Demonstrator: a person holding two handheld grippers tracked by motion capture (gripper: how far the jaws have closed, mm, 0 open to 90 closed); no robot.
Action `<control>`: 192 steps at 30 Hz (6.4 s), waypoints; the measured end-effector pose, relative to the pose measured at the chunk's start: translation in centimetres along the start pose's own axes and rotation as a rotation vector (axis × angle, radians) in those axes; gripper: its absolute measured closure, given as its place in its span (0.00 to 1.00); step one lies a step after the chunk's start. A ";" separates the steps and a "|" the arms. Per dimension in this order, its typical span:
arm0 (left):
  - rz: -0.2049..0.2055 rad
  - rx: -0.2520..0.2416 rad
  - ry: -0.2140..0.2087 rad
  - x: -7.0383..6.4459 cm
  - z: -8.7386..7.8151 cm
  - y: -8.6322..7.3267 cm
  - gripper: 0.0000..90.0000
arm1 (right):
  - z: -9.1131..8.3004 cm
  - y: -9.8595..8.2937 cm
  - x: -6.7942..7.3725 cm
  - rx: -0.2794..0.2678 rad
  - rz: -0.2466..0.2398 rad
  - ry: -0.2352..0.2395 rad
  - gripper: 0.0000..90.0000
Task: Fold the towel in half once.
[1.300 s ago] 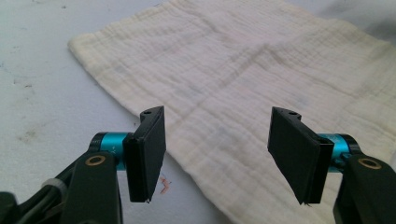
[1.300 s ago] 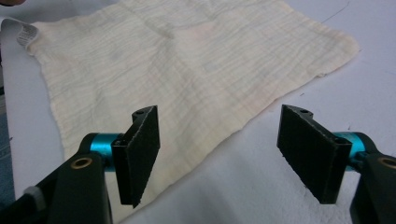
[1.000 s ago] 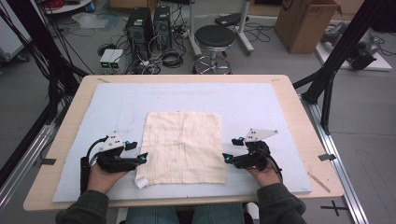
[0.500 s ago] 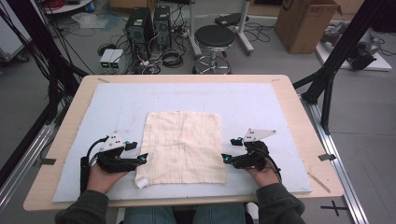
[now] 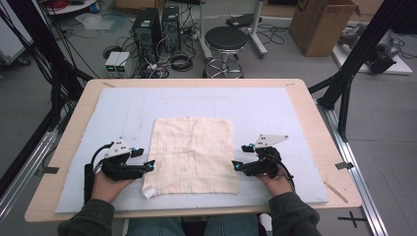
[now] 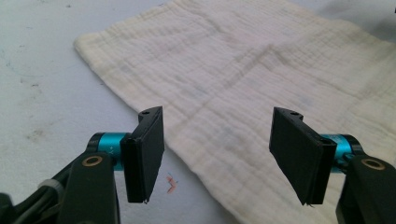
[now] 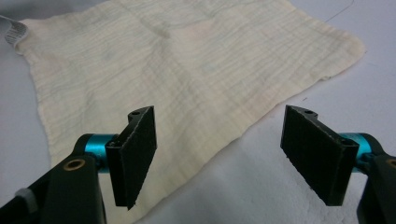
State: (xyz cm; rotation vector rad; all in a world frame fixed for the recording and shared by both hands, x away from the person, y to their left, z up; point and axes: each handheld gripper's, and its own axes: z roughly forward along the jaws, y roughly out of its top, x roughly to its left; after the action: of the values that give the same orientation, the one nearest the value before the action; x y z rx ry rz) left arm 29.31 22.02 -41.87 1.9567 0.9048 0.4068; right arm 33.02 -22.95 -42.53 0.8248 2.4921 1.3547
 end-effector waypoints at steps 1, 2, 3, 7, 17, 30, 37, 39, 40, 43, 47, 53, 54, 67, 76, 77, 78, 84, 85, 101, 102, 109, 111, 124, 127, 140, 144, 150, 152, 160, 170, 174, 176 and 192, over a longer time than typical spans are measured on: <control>-0.006 -0.002 0.002 0.0 0.0 0.0 0.40 | 0.1 0.0 0.0 0.004 0.004 0.001 0.29; -0.010 -0.004 -0.001 0.1 0.1 0.1 0.40 | 0.2 0.0 -0.2 0.002 -0.004 0.005 0.29; -0.012 -0.001 -0.002 0.1 0.1 0.1 0.41 | 0.3 0.1 -0.3 0.003 -0.004 0.008 0.29; -0.038 0.005 0.000 0.4 0.3 0.5 0.42 | 0.5 0.4 -0.8 0.005 0.006 0.017 0.29; -0.054 0.012 -0.014 1.8 0.4 2.6 0.44 | 0.2 3.1 -3.2 0.005 0.009 -0.003 0.30; -0.083 -0.012 0.004 4.5 0.9 6.5 0.47 | 0.8 7.3 -6.2 0.028 0.018 -0.023 0.31; -0.114 -0.038 0.017 6.2 2.2 8.7 0.49 | 1.5 9.6 -7.8 0.018 0.024 -0.045 0.37; -0.136 -0.042 0.026 6.8 2.8 8.9 0.49 | 2.0 9.7 -8.4 0.024 0.039 -0.053 0.37; -0.140 -0.045 0.034 7.1 3.2 8.9 0.49 | 2.3 9.7 -8.5 0.027 0.047 -0.058 0.38; -0.172 -0.046 0.068 7.8 4.3 8.7 0.52 | 3.3 9.5 -9.1 0.036 0.062 -0.066 0.40; -0.237 -0.026 0.092 8.7 6.2 8.2 0.54 | 4.7 9.1 -9.8 0.032 0.083 -0.097 0.45; -0.227 0.056 0.176 9.3 8.6 7.2 0.57 | 6.6 8.5 -10.5 0.062 0.098 -0.128 0.47; -0.233 0.065 0.188 9.5 9.0 7.0 0.57 | 6.8 8.4 -10.5 0.070 0.106 -0.132 0.48; -0.301 0.093 0.223 10.1 11.3 6.7 0.66 | 8.6 7.6 -10.9 0.111 0.152 -0.157 0.57; -0.277 0.138 0.268 9.8 12.4 6.2 0.72 | 9.4 6.9 -11.5 0.162 0.173 -0.176 0.64; -0.277 0.139 0.262 9.8 12.3 6.2 0.75 | 9.6 6.8 -11.6 0.173 0.175 -0.178 0.65; -0.274 0.145 0.254 9.8 12.3 6.2 0.80 | 9.7 6.7 -11.6 0.183 0.181 -0.176 0.66; -0.269 0.136 0.216 9.6 12.4 6.2 0.96 | 9.9 6.7 -11.4 0.182 0.176 -0.145 0.88; -0.264 0.134 0.210 9.5 12.3 6.2 0.96 | 10.0 6.8 -11.3 0.187 0.168 -0.147 0.92; -0.243 0.011 0.184 9.8 9.0 7.9 0.97 | 7.0 9.1 -11.5 0.067 0.151 -0.132 0.95; -0.241 0.008 0.182 9.8 8.8 7.9 0.97 | 6.8 9.4 -11.5 0.062 0.144 -0.129 0.95; -0.221 0.003 0.155 9.5 8.1 8.1 0.97 | 5.9 10.1 -11.3 0.051 0.132 -0.100 0.95; -0.192 0.018 0.148 9.1 8.0 8.0 0.97 | 5.9 10.0 -11.0 0.056 0.135 -0.087 0.95; -0.173 -0.004 0.119 7.7 5.8 5.7 0.97 | 5.7 8.3 -9.1 0.054 0.123 -0.001 0.95; -0.148 0.004 0.110 7.2 5.4 5.5 0.97 | 5.2 8.1 -8.7 0.034 0.115 0.009 0.95; -0.040 0.001 0.090 5.1 3.7 5.8 0.97 | 2.8 8.1 -6.4 -0.001 0.052 0.050 0.95; -0.025 -0.005 0.084 4.7 3.0 5.8 0.97 | 2.3 8.1 -5.8 -0.003 0.031 0.060 0.95; -0.009 -0.006 0.065 4.1 2.3 4.7 0.97 | 1.6 6.8 -5.1 0.002 0.037 0.079 0.95; -0.007 -0.010 0.056 3.9 2.1 4.2 0.97 | 1.4 6.0 -5.0 0.000 0.050 0.082 0.95; 0.038 0.016 0.030 2.9 1.5 2.9 0.97 | 0.9 4.7 -4.0 0.007 0.034 0.110 0.95; 0.064 0.007 -0.003 1.9 0.1 1.4 0.97 | 0.4 3.9 -2.6 0.016 0.006 0.126 0.95; 0.081 -0.007 -0.017 1.3 -0.5 1.1 0.97 | 0.1 3.4 -2.0 0.017 0.004 0.129 0.95; 0.089 0.003 -0.021 1.1 -0.7 0.8 0.97 | -0.1 3.2 -1.8 0.014 0.006 0.130 0.95; 0.137 -0.019 -0.056 -1.2 -1.9 -1.3 0.97 | -1.0 1.7 -0.1 0.012 -0.009 0.145 0.95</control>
State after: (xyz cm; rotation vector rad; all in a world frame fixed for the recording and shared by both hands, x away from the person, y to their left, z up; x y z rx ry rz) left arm 26.79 22.71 -41.87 2.0087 0.7316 0.4354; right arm 33.32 -22.95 -40.61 0.7417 2.6106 1.4464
